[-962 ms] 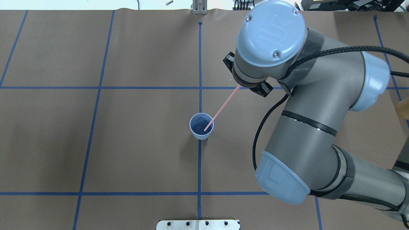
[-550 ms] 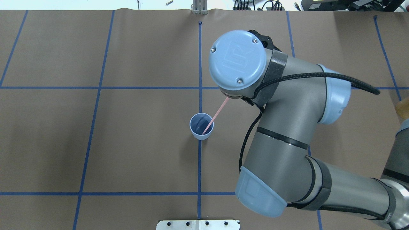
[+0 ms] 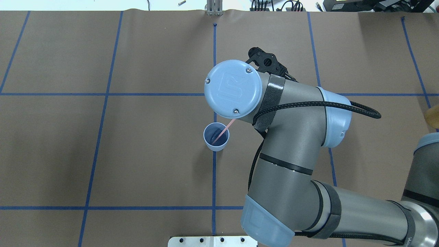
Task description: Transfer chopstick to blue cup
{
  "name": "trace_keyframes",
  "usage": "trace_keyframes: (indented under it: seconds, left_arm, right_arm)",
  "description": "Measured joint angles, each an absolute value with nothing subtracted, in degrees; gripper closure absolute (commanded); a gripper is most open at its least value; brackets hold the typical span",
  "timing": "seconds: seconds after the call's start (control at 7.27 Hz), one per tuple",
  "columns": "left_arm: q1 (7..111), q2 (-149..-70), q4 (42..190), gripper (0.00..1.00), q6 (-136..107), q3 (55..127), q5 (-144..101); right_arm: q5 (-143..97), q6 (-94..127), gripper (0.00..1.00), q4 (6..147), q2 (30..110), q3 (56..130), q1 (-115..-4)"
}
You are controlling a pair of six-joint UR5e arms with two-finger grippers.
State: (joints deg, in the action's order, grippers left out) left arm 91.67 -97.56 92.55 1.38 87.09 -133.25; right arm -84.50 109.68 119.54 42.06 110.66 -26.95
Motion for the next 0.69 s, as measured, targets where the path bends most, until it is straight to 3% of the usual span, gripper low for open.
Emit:
trace_keyframes:
  seconds: [0.41, 0.69]
  left_arm:
    - [91.57, -97.56, 92.47, 0.01, 1.35, 86.87, -133.24]
    - [91.51, -97.07, 91.84, 0.01, 1.38, 86.76, -133.26]
  right_arm:
    - [-89.97, 98.09, 0.0, 119.35, 41.41, 110.94, -32.89]
    - [-101.54, 81.99, 0.0, 115.97, 44.99, 110.38, -43.94]
